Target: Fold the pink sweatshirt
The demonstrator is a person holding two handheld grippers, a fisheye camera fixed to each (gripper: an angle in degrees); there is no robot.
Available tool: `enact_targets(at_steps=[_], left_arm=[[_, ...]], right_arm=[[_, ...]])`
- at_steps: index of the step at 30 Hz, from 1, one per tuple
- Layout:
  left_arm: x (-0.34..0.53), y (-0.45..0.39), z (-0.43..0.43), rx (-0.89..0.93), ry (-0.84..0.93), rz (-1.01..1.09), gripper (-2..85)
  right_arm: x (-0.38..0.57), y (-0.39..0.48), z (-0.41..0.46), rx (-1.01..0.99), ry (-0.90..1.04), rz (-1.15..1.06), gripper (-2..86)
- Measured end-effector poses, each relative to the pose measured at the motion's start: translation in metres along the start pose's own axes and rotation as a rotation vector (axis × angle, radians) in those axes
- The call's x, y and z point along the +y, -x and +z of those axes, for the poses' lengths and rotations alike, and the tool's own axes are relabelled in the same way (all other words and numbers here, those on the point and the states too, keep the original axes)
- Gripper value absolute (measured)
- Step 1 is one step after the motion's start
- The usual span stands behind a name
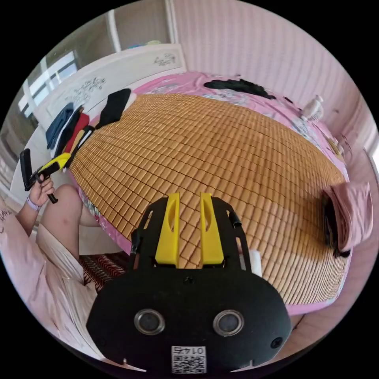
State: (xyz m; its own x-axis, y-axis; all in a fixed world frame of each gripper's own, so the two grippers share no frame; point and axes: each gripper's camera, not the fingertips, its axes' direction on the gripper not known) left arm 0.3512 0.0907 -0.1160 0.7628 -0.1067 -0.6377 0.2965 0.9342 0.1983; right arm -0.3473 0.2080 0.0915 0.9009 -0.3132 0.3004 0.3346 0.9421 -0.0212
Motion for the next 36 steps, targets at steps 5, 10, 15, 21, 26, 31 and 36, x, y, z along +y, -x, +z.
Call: enact_targets(at_steps=[5, 10, 15, 21, 26, 31, 36], left_arm=[[-0.027, -0.094, 0.076, 0.182, 0.073, 0.151, 7.8], [-0.067, -0.182, 0.169, 0.321, 0.219, 0.288, 9.1], [-0.117, -0.274, 0.265, 0.383, 0.17, 0.489, 12.8], [-0.164, -0.399, 0.399, 0.385, 0.231, 0.796, 13.8], [-0.188, -0.479, 0.492, 0.445, 0.233, 0.705, 14.0], [-0.192, -0.533, 0.55, 0.465, 0.286, 0.647, 14.6], [-0.192, -0.543, 0.52, 0.495, 0.266, 0.62, 15.2]], right_arm=[[0.101, -0.096, -0.096, 0.219, -0.219, 0.372, 13.8], [0.14, -0.163, -0.124, 0.228, -0.345, 0.592, 15.5], [0.133, -0.229, -0.147, 0.131, -0.425, 0.647, 12.2], [0.096, -0.323, -0.193, 0.228, -0.508, 0.714, 12.6], [0.076, -0.425, -0.204, 0.133, -0.439, 0.869, 13.2], [0.065, -0.452, -0.235, -0.022, -0.391, 0.801, 4.7], [0.083, -0.377, -0.307, -0.049, -0.489, 0.571, 1.4]])
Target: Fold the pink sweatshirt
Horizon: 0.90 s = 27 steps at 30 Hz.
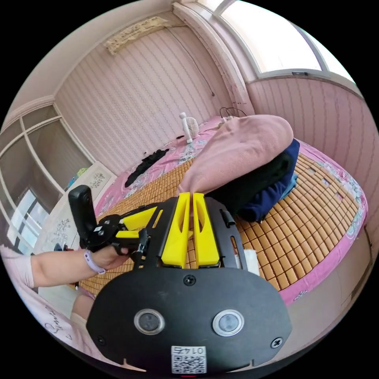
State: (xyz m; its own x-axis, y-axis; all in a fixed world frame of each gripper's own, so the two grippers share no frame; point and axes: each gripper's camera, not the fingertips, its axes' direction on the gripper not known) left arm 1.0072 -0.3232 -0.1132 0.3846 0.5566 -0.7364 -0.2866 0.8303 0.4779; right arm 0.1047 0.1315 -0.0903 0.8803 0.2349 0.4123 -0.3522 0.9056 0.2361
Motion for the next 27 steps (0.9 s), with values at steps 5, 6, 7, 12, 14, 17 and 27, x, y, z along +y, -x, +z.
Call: enact_targets(at_steps=[5, 6, 7, 12, 14, 17, 27], left_arm=[[0.084, -0.067, -0.092, 0.088, -0.013, 0.03, 11.7], [0.119, -0.08, -0.111, 0.088, 0.017, 0.009, 10.9], [0.136, -0.086, -0.119, 0.086, 0.022, 0.006, 10.5], [0.258, -0.115, -0.174, -0.008, 0.113, -0.14, 6.2], [0.277, -0.107, -0.201, -0.044, 0.07, -0.223, 4.0], [0.282, -0.082, -0.256, -0.117, -0.011, -0.32, -0.1], [0.254, -0.055, -0.515, -0.527, -0.459, -0.249, -1.0]], right_arm=[[0.121, 0.074, -0.078, -0.269, 0.019, -0.016, 0.7], [0.136, 0.079, -0.081, -0.299, 0.045, 0.0, 0.6], [0.164, 0.087, -0.082, -0.352, 0.084, 0.038, 0.6], [0.233, 0.141, -0.053, -0.407, 0.302, 0.086, 0.5], [0.232, 0.179, -0.04, -0.461, 0.317, 0.012, 0.5], [0.203, 0.23, -0.02, -0.491, 0.296, -0.098, 0.4], [0.135, 0.452, -0.047, -0.736, 0.025, -0.637, 0.4]])
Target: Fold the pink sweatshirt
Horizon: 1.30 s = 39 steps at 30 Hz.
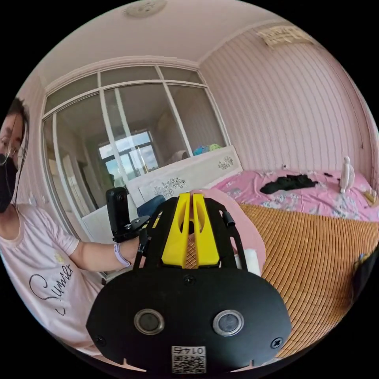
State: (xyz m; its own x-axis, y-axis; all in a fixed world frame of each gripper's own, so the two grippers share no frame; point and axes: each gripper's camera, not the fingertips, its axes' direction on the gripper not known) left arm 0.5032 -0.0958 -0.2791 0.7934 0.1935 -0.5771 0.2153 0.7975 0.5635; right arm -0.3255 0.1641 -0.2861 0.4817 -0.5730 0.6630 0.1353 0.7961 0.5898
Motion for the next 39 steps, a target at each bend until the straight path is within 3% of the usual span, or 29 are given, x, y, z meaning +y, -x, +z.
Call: enact_targets(at_steps=[3, 8, 10, 14, 18, 22, 26, 31, 34, 36, 39], left_arm=[[0.022, 0.027, -0.029, 0.007, 0.068, 0.015, -1.0], [0.149, 0.103, -0.011, 0.127, 0.453, -0.221, -0.9], [0.201, 0.131, -0.023, 0.118, 0.572, -0.391, -0.9], [0.255, 0.177, -0.109, -0.069, 0.573, -0.581, -0.4], [0.289, 0.22, -0.139, -0.33, 0.748, -0.559, 4.0], [0.312, 0.255, -0.12, -0.302, 0.841, -0.591, 10.0], [0.3, 0.283, -0.091, -0.298, 0.882, -0.532, 11.8], [0.303, 0.316, -0.053, -0.274, 0.969, -0.546, 9.9], [0.315, 0.338, -0.037, -0.254, 1.075, -0.598, 5.3], [0.318, 0.347, -0.033, -0.219, 1.094, -0.61, 2.9], [0.314, 0.358, -0.032, -0.185, 1.089, -0.613, 1.6]], right_arm=[[0.034, 0.029, 0.03, -0.014, 0.079, -0.083, 0.5], [0.188, -0.007, 0.125, 0.039, 0.491, 0.268, 0.6], [0.223, -0.003, 0.136, 0.112, 0.512, 0.322, 0.9], [0.242, 0.042, 0.191, 0.067, 0.586, 0.107, 3.7], [0.252, 0.071, 0.285, -0.006, 0.742, -0.075, 7.3], [0.272, 0.096, 0.405, -0.045, 0.901, -0.244, 10.3], [0.305, 0.076, 0.496, 0.099, 1.119, -0.299, 9.6], [0.28, 0.031, 0.496, 0.014, 1.086, -0.179, 1.5], [0.237, -0.029, 0.43, -0.013, 0.812, 0.095, 0.5], [0.228, -0.075, 0.378, 0.024, 0.68, 0.267, 0.6], [0.242, -0.14, 0.299, 0.242, 0.563, 0.457, 0.9]])
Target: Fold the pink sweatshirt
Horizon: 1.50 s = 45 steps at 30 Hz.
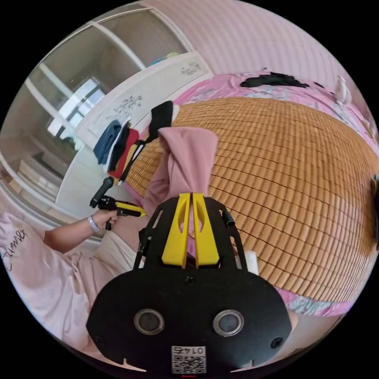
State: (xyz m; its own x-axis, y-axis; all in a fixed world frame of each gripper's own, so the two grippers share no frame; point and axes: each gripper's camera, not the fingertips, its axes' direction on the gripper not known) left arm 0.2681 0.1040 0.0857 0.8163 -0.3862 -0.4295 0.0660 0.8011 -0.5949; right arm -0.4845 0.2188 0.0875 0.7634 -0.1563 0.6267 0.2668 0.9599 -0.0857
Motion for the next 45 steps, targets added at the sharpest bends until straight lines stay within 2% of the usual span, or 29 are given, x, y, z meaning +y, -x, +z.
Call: enact_targets(at_steps=[2, 4, 10, 13, 16, 19, 23, 29, 31, 37, 40, 45], left_arm=[[-0.003, 0.006, -0.009, 0.035, -0.018, 0.009, 3.0], [-0.001, 0.014, -0.021, 0.078, -0.057, 0.002, 5.4], [0.015, 0.052, -0.061, 0.187, -0.224, -0.099, 8.0], [0.005, 0.058, -0.067, 0.191, -0.201, -0.112, 9.6], [-0.012, 0.051, -0.065, 0.159, -0.126, -0.087, 11.1], [-0.028, 0.044, -0.062, 0.131, -0.043, -0.064, 11.7], [-0.042, 0.043, -0.063, 0.131, 0.049, -0.065, 11.2], [-0.044, 0.042, -0.087, 0.21, 0.05, -0.046, 6.6], [-0.043, 0.042, -0.095, 0.238, 0.051, -0.048, 6.4], [-0.034, 0.025, -0.127, 0.233, 0.053, -0.03, 3.7], [-0.019, 0.012, -0.158, 0.192, -0.004, -0.023, 1.2], [0.04, -0.005, -0.267, 0.263, -0.285, 0.025, -0.3]], right_arm=[[0.013, -0.048, -0.018, -0.003, -0.021, 0.143, 1.4], [0.017, -0.061, -0.022, 0.025, -0.035, 0.161, 2.3], [-0.021, -0.041, 0.023, 0.173, 0.062, 0.022, 9.6], [-0.054, -0.023, 0.062, 0.307, 0.161, -0.096, 11.0], [-0.078, -0.006, 0.107, 0.337, 0.296, -0.205, 10.4], [-0.087, 0.001, 0.153, 0.503, 0.469, -0.282, 8.5], [-0.115, -0.013, 0.114, 0.359, 0.368, -0.119, 1.3], [-0.111, -0.042, -0.03, 0.094, -0.009, 0.076, 0.8], [-0.099, -0.05, -0.063, 0.029, -0.069, 0.12, 0.9], [-0.066, -0.029, -0.1, 0.042, -0.062, 0.134, 0.9], [-0.053, -0.023, -0.124, -0.042, -0.121, 0.171, 0.9], [-0.052, 0.001, -0.174, -0.125, -0.184, 0.128, 0.9]])
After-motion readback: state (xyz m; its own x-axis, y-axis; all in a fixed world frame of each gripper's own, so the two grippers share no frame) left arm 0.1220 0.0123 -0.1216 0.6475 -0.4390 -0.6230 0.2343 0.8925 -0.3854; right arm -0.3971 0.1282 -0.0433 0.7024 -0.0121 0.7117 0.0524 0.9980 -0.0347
